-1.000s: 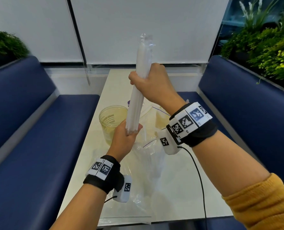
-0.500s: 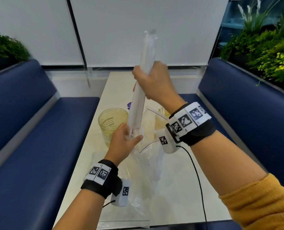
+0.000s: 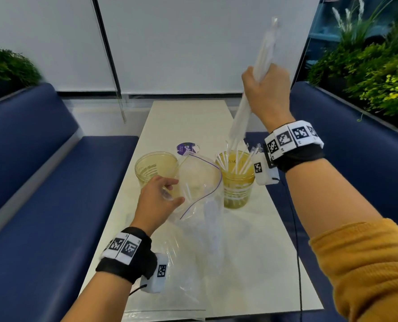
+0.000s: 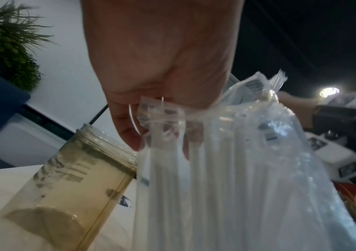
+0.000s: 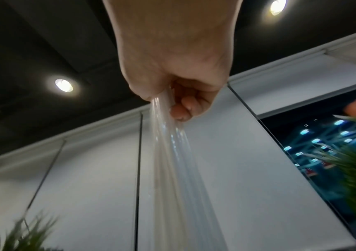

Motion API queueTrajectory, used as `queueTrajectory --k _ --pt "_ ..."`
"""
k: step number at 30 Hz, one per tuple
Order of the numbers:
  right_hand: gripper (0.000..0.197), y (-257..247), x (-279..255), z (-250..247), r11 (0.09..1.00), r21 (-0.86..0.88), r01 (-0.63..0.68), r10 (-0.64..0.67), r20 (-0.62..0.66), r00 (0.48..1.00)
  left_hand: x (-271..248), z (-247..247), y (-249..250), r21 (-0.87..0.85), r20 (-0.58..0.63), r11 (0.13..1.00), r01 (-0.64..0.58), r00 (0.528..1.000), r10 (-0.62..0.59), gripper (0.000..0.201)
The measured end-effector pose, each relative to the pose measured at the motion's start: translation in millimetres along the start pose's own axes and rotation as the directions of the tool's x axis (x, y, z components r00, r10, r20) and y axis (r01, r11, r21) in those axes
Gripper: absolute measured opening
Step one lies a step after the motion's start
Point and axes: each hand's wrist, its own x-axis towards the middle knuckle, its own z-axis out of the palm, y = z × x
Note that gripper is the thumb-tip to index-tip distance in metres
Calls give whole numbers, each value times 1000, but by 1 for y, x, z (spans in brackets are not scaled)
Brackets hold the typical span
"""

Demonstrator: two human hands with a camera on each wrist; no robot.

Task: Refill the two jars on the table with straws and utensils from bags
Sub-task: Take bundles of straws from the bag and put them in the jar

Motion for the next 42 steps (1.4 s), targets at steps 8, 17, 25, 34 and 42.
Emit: queueTrajectory --k 8,17,25,34,42 --pt "49 85 -55 55 950 -256 -177 230 191 954 2 -4 0 -4 -8 1000 -19 1000 19 39" --pt "68 118 -80 75 857 -376 -351 458 244 855 13 1 10 -15 13 999 -35 999 35 39" --pt "65 115 -65 81 940 -339 51 37 248 968 21 3 18 -10 22 998 -54 998 54 36" --pt "47 138 -74 98 756 -607 244 234 599 765 21 -4 17 -12 9 999 -45 999 45 32" --pt "32 -1 -57 60 946 -159 284 -198 411 890 26 2 25 -50 54 998 -25 998 28 37"
